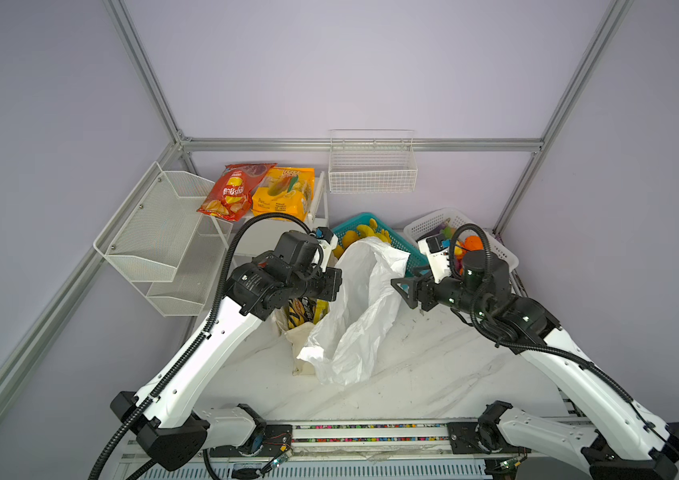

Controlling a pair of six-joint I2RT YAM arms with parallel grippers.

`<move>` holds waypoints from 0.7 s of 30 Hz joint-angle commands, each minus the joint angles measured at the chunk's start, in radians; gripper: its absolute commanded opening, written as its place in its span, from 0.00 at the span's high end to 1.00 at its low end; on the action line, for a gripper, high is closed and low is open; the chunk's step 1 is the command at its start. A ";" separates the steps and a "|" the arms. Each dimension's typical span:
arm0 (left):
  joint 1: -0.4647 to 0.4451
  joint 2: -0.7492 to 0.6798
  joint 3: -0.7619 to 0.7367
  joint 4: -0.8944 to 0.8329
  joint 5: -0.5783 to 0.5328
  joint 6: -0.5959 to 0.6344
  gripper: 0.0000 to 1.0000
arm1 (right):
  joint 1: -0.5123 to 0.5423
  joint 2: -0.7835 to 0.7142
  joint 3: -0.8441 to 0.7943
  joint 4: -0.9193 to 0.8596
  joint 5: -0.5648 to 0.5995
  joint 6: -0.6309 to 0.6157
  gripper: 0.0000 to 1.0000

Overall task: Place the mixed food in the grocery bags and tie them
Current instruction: 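Hold the bag open with the left gripper while the right releases and withdraws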

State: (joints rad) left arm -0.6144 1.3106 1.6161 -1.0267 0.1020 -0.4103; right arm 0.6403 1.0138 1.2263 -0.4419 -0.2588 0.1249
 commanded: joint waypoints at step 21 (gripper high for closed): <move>0.042 -0.133 -0.145 0.131 -0.026 -0.036 1.00 | -0.402 0.331 0.127 0.036 0.392 0.041 0.21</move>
State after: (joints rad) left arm -0.5762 1.1854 1.5051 -0.9890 0.0273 -0.4355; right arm 0.2714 1.2858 1.3006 -0.4297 -0.0051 0.1822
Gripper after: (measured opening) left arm 0.047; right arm 0.787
